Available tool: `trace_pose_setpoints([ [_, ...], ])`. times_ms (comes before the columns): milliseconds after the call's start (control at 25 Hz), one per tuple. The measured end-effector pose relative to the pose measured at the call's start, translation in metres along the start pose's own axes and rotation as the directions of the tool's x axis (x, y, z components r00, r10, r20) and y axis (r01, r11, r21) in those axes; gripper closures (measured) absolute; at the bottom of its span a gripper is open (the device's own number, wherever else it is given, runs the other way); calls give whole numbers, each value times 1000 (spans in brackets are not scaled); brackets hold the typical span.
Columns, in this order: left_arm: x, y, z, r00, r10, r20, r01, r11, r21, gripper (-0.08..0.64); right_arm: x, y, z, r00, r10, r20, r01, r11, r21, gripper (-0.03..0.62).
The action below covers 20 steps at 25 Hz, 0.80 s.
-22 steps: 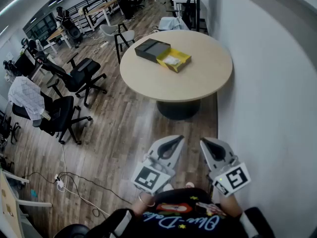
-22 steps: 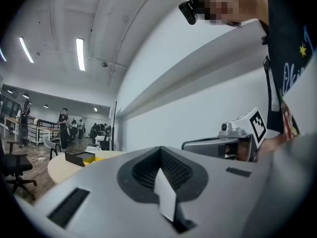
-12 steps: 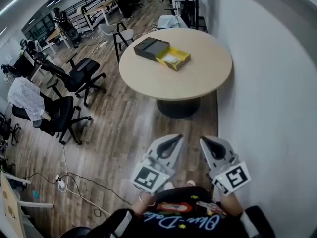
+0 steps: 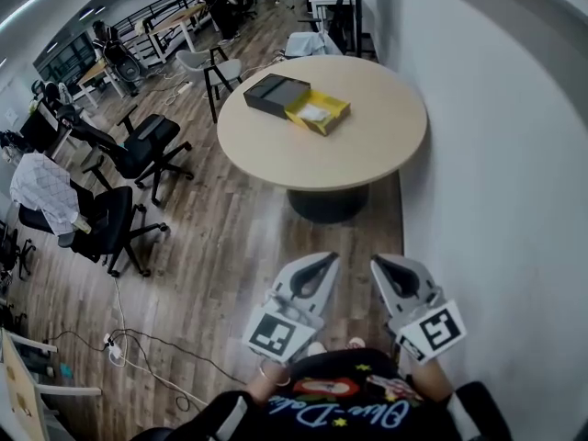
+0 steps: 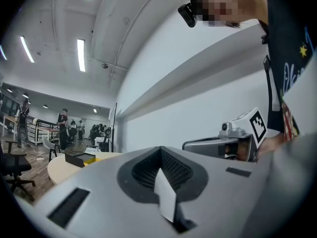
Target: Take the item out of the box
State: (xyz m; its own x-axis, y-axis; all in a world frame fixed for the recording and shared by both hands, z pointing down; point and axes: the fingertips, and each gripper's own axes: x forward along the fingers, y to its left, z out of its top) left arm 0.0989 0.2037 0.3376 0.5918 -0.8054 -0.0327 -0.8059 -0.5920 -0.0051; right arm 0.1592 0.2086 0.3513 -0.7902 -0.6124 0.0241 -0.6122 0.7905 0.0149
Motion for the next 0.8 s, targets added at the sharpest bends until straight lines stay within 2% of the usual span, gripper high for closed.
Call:
trace_pose_setpoints([
  [240,-3,11,0,1000,-7,19,7,1000,-6,566,8,2,-2,1000,-8,-17,8,999,-46,595],
  [800,-28,40,-6,999,-36,27,36,999,-11,566,34,27,-5,999,-49,-13,49,998,-28,595],
])
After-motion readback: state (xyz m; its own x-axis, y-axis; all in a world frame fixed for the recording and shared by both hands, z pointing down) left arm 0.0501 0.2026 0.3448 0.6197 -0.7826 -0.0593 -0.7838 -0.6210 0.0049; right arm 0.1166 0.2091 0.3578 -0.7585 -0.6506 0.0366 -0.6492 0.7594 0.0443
